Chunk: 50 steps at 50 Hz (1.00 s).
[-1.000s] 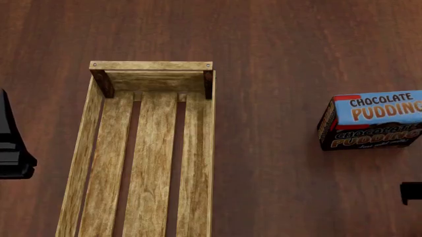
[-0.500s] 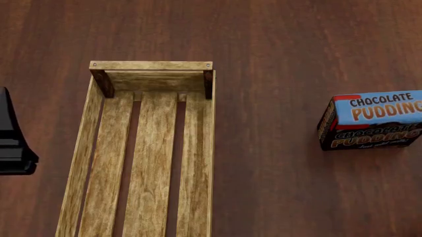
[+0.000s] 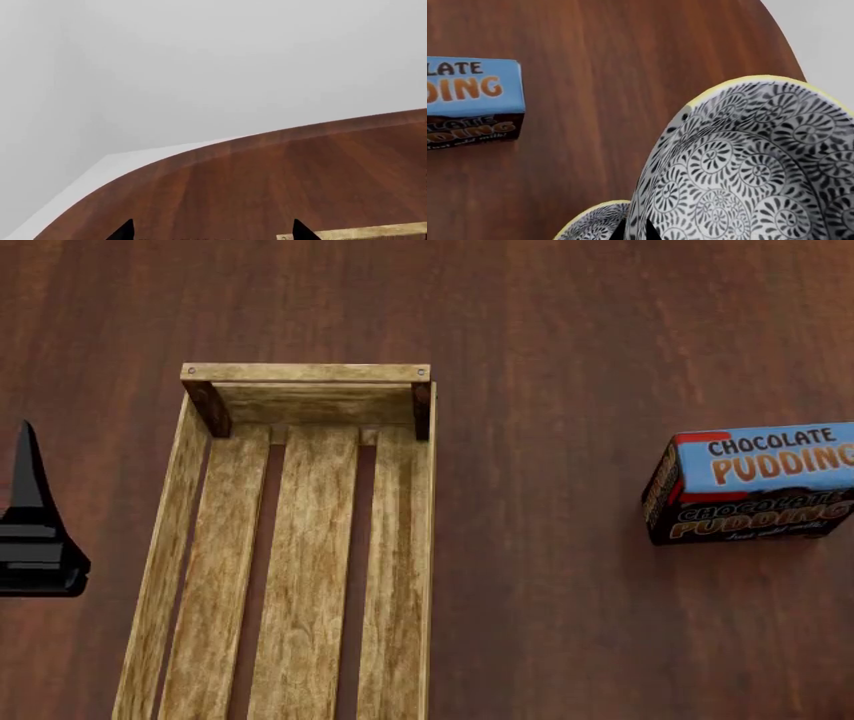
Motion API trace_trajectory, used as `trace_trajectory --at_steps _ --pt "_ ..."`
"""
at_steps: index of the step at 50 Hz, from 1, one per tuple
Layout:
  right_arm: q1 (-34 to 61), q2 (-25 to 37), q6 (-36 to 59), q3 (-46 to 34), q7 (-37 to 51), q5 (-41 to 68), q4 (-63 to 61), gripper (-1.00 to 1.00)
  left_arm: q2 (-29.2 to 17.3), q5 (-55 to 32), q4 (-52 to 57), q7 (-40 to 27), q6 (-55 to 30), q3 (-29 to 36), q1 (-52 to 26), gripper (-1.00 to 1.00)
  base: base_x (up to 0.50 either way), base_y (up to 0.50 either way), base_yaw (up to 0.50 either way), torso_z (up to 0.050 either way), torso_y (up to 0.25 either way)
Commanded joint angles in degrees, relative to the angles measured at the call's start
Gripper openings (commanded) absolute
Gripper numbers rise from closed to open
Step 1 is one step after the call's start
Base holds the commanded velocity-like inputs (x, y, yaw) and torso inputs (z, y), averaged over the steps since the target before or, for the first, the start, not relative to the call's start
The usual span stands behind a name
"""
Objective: Stack the left bowl on the right bowl and place them in the tray.
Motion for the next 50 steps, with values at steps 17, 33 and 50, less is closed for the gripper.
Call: trace_trajectory --at_steps 17,33,50 --pt "-12.2 0.5 -6.0 5.5 0.5 1.1 0.5 -1.00 -0.2 -0.1 0.2 -0.3 -0.4 0.8 0.0 1.00 0.00 0.00 0.00 0.000 0.001" --pt "-15.1 -0.6 -10.4 3.6 -3.9 -3.1 3.1 -1.00 -0.1 0.4 -0.6 -0.7 0.0 1.4 -0.2 1.00 0.00 0.00 0.00 0.000 0.000" --pt "-17.6 -2.6 -14.6 2.6 -7.1 -5.6 5.6 -1.00 -0.3 0.5 -1.2 -0.6 0.6 1.9 0.0 1.00 0.00 0.00 0.00 0.000 0.000"
